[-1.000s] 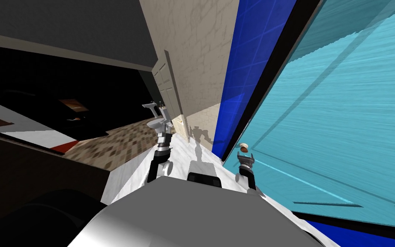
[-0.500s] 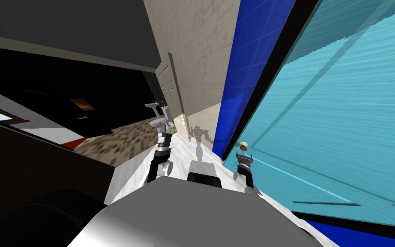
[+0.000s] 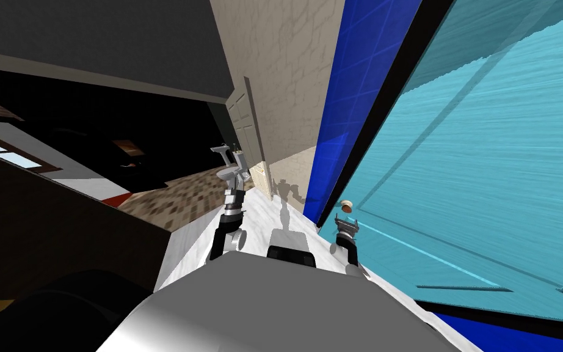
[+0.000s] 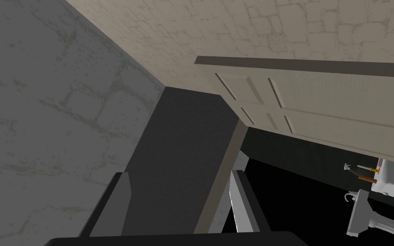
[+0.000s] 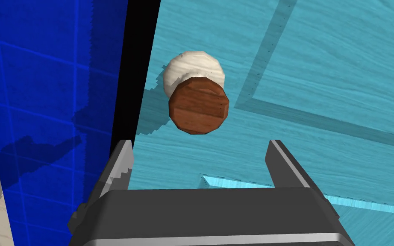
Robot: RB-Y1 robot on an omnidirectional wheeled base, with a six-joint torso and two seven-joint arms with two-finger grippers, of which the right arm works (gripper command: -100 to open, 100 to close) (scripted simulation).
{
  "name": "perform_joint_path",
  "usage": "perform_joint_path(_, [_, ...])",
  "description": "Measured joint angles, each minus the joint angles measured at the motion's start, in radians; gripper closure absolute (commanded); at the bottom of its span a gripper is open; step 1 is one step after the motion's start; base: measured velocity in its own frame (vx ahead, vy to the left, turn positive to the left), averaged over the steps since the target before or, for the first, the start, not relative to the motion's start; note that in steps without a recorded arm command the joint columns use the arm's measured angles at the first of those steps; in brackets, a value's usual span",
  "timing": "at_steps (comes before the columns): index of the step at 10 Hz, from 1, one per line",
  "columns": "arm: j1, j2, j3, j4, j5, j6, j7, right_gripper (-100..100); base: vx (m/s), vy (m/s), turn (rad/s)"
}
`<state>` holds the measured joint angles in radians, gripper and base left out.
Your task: Pull the door open
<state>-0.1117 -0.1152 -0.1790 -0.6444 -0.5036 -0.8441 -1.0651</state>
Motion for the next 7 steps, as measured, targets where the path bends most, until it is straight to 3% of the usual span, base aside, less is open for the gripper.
perform_joint_path(5, [-0.015,0.02,0.012,0.003,-0.052,-0.004,-0.139,-100,-0.08,-0.01,0.043])
perform_joint_path(7, [-0.013,0.025,0.014,-0.006,-0.062,0.0,-0.163,-100,0.014,0.001,0.025])
